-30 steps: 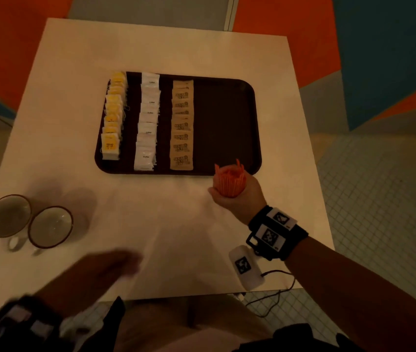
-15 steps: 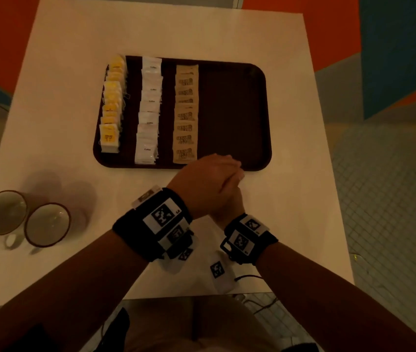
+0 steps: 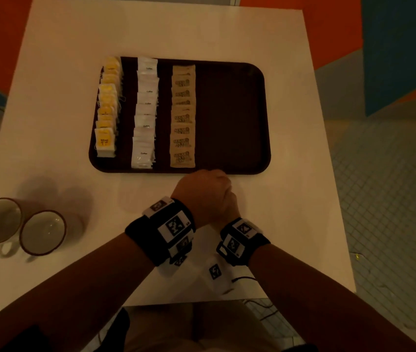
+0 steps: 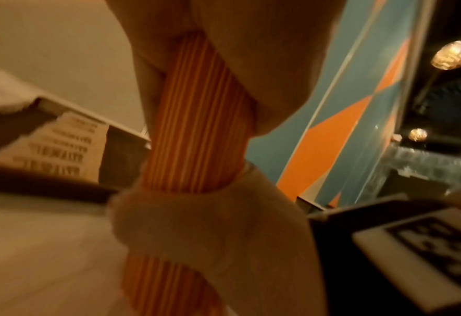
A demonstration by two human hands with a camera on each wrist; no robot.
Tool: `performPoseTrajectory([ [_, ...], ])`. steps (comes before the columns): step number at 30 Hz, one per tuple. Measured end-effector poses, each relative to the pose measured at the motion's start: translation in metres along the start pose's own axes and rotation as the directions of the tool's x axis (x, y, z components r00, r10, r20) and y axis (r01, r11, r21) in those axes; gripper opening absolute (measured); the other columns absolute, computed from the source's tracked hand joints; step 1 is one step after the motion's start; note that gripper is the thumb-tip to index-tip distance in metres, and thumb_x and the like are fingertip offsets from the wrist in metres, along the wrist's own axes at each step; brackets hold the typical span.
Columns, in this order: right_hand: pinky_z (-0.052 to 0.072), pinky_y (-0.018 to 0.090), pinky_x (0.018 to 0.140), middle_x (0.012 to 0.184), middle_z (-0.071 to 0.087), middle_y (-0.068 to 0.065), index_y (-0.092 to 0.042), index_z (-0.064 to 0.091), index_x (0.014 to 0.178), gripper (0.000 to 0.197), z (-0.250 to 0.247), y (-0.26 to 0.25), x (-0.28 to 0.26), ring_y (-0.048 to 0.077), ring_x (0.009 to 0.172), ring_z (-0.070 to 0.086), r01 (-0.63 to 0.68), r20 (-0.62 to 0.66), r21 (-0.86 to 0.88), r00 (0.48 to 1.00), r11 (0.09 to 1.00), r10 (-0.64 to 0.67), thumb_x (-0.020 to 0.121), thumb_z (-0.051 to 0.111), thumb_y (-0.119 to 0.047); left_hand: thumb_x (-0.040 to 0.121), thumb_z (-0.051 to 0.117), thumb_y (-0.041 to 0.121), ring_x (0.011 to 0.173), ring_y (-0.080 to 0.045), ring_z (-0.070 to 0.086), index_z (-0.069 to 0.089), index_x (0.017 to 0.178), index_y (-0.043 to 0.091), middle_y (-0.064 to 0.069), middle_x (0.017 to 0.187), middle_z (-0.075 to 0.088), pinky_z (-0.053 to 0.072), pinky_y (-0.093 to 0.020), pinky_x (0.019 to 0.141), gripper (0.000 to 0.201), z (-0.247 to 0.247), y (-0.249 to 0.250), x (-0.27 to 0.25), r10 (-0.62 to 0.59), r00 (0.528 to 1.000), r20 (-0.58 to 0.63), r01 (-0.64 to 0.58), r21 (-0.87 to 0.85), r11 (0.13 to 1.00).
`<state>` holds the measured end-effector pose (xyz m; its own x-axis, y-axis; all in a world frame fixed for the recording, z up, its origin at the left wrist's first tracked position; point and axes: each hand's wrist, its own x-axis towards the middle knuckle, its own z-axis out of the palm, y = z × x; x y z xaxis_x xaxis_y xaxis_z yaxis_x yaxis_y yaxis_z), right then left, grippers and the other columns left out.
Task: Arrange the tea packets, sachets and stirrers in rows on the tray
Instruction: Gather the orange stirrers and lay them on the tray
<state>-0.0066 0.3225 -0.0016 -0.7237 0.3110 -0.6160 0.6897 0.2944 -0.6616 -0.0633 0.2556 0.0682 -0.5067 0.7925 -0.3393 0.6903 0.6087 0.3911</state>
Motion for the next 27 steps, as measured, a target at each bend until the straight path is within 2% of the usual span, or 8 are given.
performPoseTrajectory([
  [4, 0.041, 0.024, 0.083, 0.118, 0.056, 0.017, 0.002, 0.047, 0.123, 0.03, -0.007, -0.008, -0.003, 0.026, 0.104, 0.052, 0.167, 0.017, -0.123, 0.986, 0.978, -0.166, 0.095, 0.044, -0.009, 0.092, 0.038, 0.039, 0.116, -0.017, 0.05, 0.058, 0.118, 0.015, 0.0, 0.126, 0.056, 0.04, -0.035, 0.1, 0.041, -0.001, -0.008, 0.002, -0.02, 0.999, -0.043, 0.021, 0.028, 0.999],
  [8, 0.033, 0.027, 0.099, 0.137, 0.046, 0.012, -0.007, 0.039, 0.134, 0.04, -0.004, -0.009, 0.004, 0.024, 0.124, 0.043, 0.196, 0.101, -0.437, 0.981, 0.878, -0.168, 0.097, 0.041, -0.024, 0.094, 0.034, 0.033, 0.109, -0.019, 0.055, 0.057, 0.119, 0.015, -0.001, 0.126, 0.057, 0.046, -0.034, 0.094, 0.038, 0.007, -0.011, 0.003, -0.086, 0.996, -0.039, 0.083, -0.06, 0.995],
  [14, 0.045, 0.034, 0.093, 0.118, 0.06, 0.009, -0.015, 0.051, 0.121, 0.038, -0.009, -0.02, 0.018, 0.026, 0.107, 0.057, 0.247, 0.135, -0.408, 0.968, 0.879, -0.21, 0.086, 0.057, -0.029, 0.093, 0.042, 0.037, 0.115, -0.013, 0.051, 0.053, 0.123, 0.022, 0.003, 0.127, 0.055, 0.035, -0.026, 0.096, 0.035, -0.008, -0.035, 0.007, -0.204, 0.978, -0.04, 0.181, -0.318, 0.931],
  [17, 0.052, 0.032, 0.074, 0.093, 0.059, 0.003, -0.021, 0.051, 0.099, 0.028, -0.022, -0.025, 0.015, 0.022, 0.086, 0.059, 0.172, 0.064, -0.055, 0.984, 0.984, -0.168, 0.077, 0.066, -0.013, 0.095, 0.039, 0.037, 0.118, -0.008, 0.043, 0.047, 0.131, 0.024, 0.006, 0.131, 0.047, 0.037, -0.03, 0.1, 0.039, -0.019, -0.041, 0.012, -0.307, 0.947, -0.098, 0.13, -0.756, 0.642],
  [19, 0.051, 0.029, 0.064, 0.088, 0.057, 0.002, -0.024, 0.046, 0.103, 0.038, -0.037, -0.035, 0.017, 0.021, 0.077, 0.059, 0.117, 0.011, 0.224, 0.992, 0.968, -0.122, 0.076, 0.068, -0.007, 0.097, 0.037, 0.034, 0.12, -0.015, 0.048, 0.05, 0.129, 0.019, -0.002, 0.133, 0.051, 0.04, -0.037, 0.103, 0.037, -0.02, -0.048, 0.019, -0.403, 0.906, -0.133, 0.052, -0.908, 0.417],
  [21, 0.052, 0.028, 0.062, 0.087, 0.058, 0.002, -0.019, 0.047, 0.111, 0.042, -0.057, -0.047, 0.029, 0.019, 0.075, 0.06, 0.097, -0.026, 0.418, 0.995, 0.903, -0.094, 0.076, 0.069, -0.009, 0.098, 0.038, 0.026, 0.119, -0.02, 0.052, 0.05, 0.13, 0.012, -0.009, 0.13, 0.055, 0.042, -0.04, 0.104, 0.036, -0.018, -0.053, 0.029, -0.416, 0.909, -0.023, 0.087, -0.966, 0.242],
  [23, 0.053, 0.03, 0.063, 0.089, 0.061, 0.006, -0.013, 0.051, 0.114, 0.043, -0.075, -0.058, 0.045, 0.02, 0.077, 0.063, 0.054, 0.0, 0.463, 0.998, 0.885, -0.061, 0.076, 0.071, -0.014, 0.098, 0.038, 0.017, 0.117, -0.02, 0.053, 0.046, 0.133, 0.007, -0.008, 0.128, 0.054, 0.043, -0.035, 0.102, 0.037, -0.016, -0.052, 0.044, -0.331, 0.94, 0.079, 0.139, -0.977, 0.163],
  [27, 0.056, 0.034, 0.068, 0.09, 0.063, 0.011, -0.009, 0.056, 0.112, 0.037, -0.1, -0.073, 0.084, 0.024, 0.078, 0.063, 0.011, 0.003, 0.44, 1.0, 0.898, -0.014, 0.078, 0.069, -0.014, 0.099, 0.035, 0.014, 0.107, -0.023, 0.058, 0.05, 0.129, 0.008, -0.012, 0.118, 0.059, 0.051, -0.034, 0.092, 0.034, -0.029, -0.05, 0.085, -0.263, 0.96, 0.093, 0.14, -0.976, 0.167],
])
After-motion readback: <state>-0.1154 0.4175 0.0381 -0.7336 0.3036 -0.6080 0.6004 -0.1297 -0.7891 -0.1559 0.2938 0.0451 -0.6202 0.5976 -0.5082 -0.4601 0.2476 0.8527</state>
